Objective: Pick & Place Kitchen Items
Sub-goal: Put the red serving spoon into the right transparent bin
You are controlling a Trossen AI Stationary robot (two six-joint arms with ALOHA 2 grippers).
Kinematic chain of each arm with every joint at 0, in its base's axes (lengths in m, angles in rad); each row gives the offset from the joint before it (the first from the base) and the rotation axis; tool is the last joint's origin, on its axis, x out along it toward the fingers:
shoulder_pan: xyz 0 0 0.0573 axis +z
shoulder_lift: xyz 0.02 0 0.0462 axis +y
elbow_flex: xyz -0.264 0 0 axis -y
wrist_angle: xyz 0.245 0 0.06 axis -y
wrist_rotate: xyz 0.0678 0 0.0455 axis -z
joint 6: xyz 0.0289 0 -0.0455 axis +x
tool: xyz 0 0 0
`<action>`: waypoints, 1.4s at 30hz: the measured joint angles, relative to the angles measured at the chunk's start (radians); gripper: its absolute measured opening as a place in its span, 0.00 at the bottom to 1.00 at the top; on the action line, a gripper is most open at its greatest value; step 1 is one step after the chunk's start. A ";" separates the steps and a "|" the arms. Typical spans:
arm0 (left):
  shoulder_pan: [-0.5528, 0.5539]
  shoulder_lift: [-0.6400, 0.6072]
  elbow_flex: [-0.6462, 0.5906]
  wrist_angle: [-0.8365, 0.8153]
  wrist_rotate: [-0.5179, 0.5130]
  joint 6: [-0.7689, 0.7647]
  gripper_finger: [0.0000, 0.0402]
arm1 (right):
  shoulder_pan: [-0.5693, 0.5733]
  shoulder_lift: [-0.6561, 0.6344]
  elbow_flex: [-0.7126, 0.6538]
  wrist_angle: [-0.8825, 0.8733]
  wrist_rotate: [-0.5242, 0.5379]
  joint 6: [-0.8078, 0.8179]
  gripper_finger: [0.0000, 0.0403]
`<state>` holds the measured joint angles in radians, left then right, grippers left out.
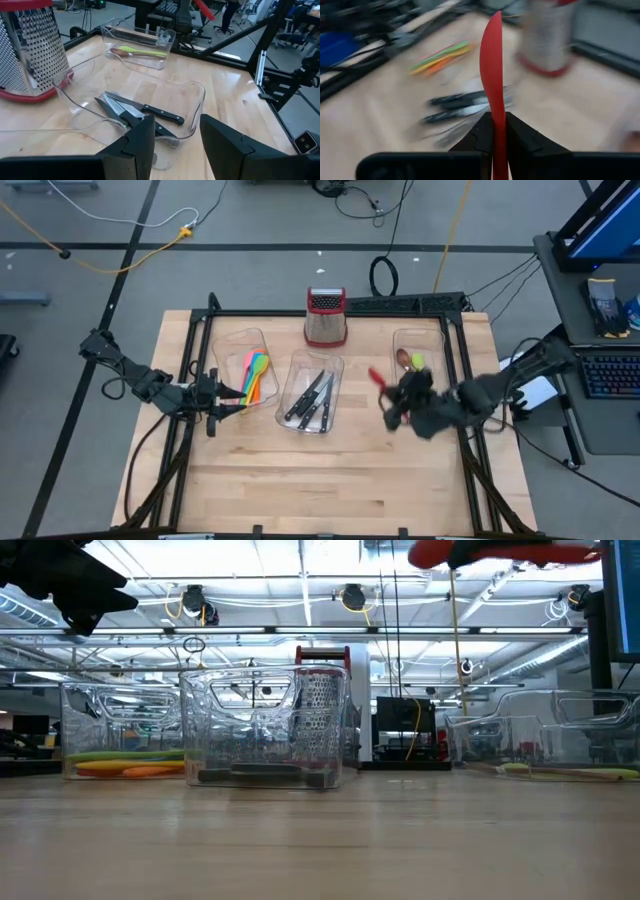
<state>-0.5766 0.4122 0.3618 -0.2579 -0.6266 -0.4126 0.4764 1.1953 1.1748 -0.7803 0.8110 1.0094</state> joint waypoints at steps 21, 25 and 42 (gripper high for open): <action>0.000 0.000 0.000 -0.001 0.000 0.001 0.40 | -0.503 -0.032 -0.328 -0.163 -0.083 -0.053 0.05; 0.000 0.000 0.000 -0.001 0.000 0.000 0.40 | -0.544 -0.032 -0.388 -0.094 -0.109 -0.105 0.05; 0.000 0.000 0.000 0.001 -0.001 -0.010 0.40 | -0.654 -0.033 -0.553 0.126 -0.291 -0.188 0.10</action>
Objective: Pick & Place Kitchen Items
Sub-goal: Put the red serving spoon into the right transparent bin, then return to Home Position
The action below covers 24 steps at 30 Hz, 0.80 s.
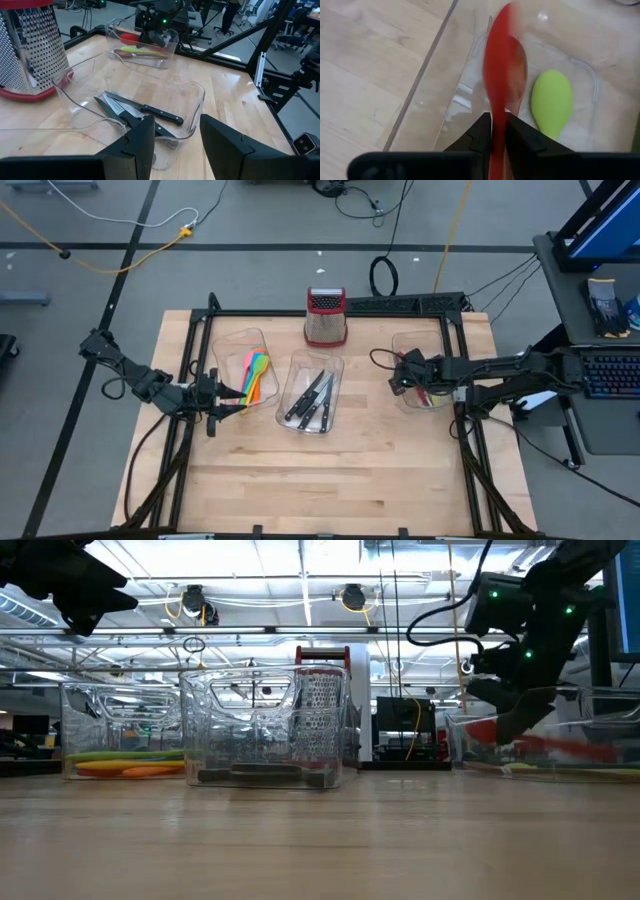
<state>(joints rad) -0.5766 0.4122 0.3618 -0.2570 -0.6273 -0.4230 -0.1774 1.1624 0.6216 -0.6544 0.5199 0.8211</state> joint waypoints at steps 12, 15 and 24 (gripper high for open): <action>0.000 0.000 0.000 0.000 0.000 -0.001 0.40 | -0.001 -0.003 0.000 0.136 -0.001 -0.084 0.15; 0.000 0.000 0.000 0.000 0.000 -0.001 0.40 | -0.001 -0.009 0.000 0.143 0.000 -0.086 0.19; 0.000 0.000 0.000 -0.004 0.000 0.002 0.40 | 0.003 -0.069 0.000 0.155 -0.024 -0.136 0.37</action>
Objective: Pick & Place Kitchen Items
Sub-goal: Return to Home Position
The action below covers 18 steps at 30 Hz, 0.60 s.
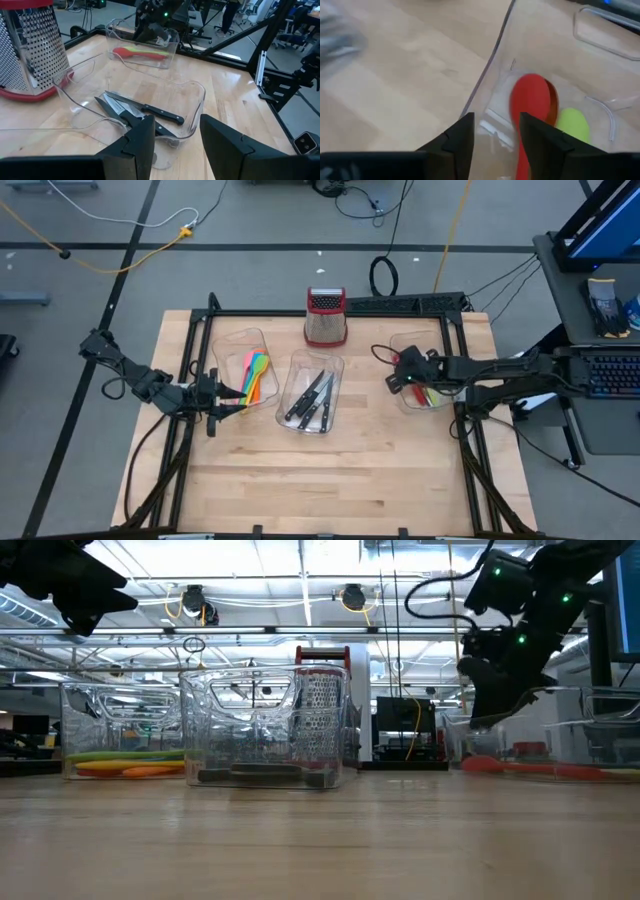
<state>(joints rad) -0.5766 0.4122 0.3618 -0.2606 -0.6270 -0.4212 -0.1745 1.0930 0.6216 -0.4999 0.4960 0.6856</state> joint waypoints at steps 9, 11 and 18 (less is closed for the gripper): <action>0.000 0.000 0.000 -0.005 -0.001 0.042 0.40 | 0.082 -0.196 0.000 0.159 -0.080 -0.106 0.35; 0.000 0.000 0.000 -0.004 -0.001 0.023 0.40 | 0.115 -0.235 0.000 0.186 -0.077 -0.133 0.33; 0.000 0.000 0.000 0.018 -0.003 -0.030 0.40 | 0.244 -0.309 0.001 0.212 0.026 -0.194 0.22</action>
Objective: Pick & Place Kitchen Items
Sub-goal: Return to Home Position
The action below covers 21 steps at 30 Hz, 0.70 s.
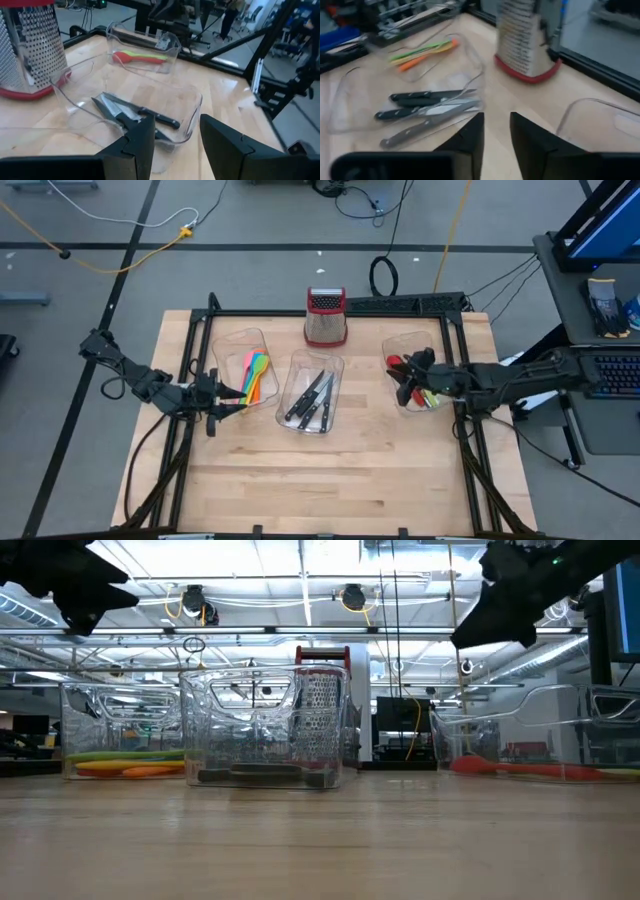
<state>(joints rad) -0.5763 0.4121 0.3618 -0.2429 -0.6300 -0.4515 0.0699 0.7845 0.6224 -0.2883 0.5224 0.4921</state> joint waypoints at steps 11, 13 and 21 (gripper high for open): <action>0.003 0.010 -0.059 0.053 -0.001 0.120 0.40 | 0.282 -0.004 -0.102 0.218 0.084 -0.169 0.02; 0.015 -0.011 -0.077 0.076 -0.002 0.132 0.40 | 0.309 -0.017 -0.119 0.201 0.094 -0.179 0.03; 0.132 -0.210 -0.079 0.023 0.032 0.246 0.40 | 0.325 -0.183 -0.124 0.068 0.101 -0.218 0.01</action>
<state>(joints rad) -0.4443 0.2019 0.2832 -0.2200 -0.5977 -0.2058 0.3946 0.6014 0.4988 -0.2206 0.6231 0.2739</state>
